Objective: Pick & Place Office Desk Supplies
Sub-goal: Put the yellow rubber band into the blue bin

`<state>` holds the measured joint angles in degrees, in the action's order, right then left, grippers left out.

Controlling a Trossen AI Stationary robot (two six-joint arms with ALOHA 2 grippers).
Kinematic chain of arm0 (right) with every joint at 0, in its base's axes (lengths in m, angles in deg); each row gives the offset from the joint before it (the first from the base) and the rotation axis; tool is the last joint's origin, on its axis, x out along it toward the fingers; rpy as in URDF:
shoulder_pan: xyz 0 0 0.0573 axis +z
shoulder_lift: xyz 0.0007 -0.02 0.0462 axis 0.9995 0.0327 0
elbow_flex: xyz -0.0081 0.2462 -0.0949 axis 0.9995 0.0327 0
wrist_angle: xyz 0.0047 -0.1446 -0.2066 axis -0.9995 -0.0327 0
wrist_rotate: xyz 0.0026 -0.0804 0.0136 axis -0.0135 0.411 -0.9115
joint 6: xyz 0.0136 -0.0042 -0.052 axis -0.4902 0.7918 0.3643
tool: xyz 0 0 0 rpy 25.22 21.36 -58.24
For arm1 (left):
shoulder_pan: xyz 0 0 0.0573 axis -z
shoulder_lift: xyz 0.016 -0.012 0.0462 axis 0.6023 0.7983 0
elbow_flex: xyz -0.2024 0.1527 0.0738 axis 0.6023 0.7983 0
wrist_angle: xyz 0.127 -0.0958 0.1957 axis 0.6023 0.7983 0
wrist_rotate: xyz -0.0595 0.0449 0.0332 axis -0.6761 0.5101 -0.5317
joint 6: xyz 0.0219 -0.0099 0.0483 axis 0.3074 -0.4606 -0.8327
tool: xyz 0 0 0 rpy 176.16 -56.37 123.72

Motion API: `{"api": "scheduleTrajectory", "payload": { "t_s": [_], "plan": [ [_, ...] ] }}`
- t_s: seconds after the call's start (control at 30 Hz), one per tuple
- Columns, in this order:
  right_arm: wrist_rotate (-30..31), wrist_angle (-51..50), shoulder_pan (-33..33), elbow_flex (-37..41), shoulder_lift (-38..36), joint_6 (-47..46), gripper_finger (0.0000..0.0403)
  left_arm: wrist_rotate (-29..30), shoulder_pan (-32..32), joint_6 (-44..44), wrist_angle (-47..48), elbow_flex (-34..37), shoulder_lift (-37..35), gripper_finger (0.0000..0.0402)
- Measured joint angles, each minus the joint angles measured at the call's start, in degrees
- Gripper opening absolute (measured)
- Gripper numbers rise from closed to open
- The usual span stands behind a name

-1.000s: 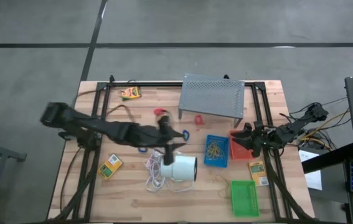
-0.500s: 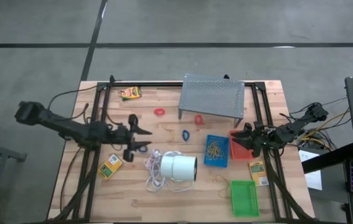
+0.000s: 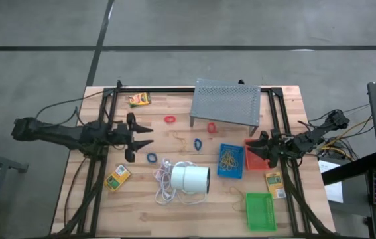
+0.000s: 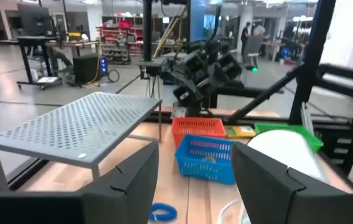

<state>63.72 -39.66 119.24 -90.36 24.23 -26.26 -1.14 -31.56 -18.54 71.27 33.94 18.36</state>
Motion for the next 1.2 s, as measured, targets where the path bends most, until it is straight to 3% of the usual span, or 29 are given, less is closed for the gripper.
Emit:
{"api": "scheduleTrajectory", "payload": {
  "t_s": [0.2,0.37,0.6,0.93,1.03,1.2],
  "plan": [
    [0.0,0.0,0.0,0.0,0.0,0.0,0.0185,4.2,-0.1,-1.3,-2.3,-0.1,0.1,0.021],
    [0.0,0.0,0.0,0.0,0.0,0.0,0.0185,10.6,-1.6,2.1,4.0,-0.2,0.1,0.021],
    [0.0,0.0,0.0,0.0,0.0,0.0,0.0185,11.0,-4.3,16.4,18.6,0.0,0.2,0.0209],
    [0.0,0.0,0.0,0.0,0.0,0.0,0.0185,11.0,-9.1,14.5,17.7,-3.5,8.1,0.0207],
    [0.0,0.0,0.0,0.0,0.0,0.0,0.0185,8.1,-13.4,12.3,17.6,-6.2,13.0,0.0207],
    [0.0,0.0,0.0,0.0,0.0,0.0,0.0185,-3.4,-23.8,6.6,17.8,-9.5,22.1,0.0207]
  ]
}}
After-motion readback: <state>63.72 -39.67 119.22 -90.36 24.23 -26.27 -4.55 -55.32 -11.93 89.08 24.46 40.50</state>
